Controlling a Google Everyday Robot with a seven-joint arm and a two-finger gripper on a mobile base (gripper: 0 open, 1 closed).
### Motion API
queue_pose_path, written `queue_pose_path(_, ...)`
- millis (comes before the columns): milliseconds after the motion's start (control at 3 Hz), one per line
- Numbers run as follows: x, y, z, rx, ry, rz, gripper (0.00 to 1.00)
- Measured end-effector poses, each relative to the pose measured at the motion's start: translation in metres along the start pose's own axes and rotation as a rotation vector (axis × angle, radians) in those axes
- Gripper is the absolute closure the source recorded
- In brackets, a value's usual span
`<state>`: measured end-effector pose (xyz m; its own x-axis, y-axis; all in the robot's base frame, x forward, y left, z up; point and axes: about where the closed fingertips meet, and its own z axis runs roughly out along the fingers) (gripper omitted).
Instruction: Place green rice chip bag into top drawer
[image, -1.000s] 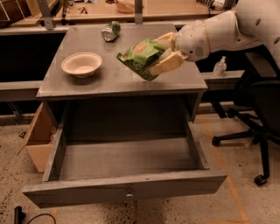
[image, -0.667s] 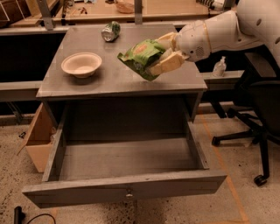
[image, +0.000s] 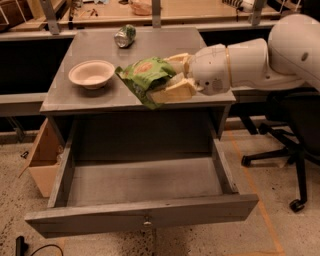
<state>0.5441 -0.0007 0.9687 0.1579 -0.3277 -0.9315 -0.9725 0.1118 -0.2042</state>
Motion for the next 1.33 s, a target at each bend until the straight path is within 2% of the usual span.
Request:
queue_pose_path(333, 0.036, 0.039, 0.022, -0.004, 0.002, 0.090, 1.00)
queue_pose_path(667, 0.105, 0.085, 0.055, -0.059, 0.055, 0.215, 1.00)
queue_pose_path(1000, 0.156, 0.107, 0.075, -0.090, 0.122, 0.281, 1.00)
queue_pose_path(1333, 0.194, 0.114, 0.094, -0.111, 0.199, 0.315, 0.85)
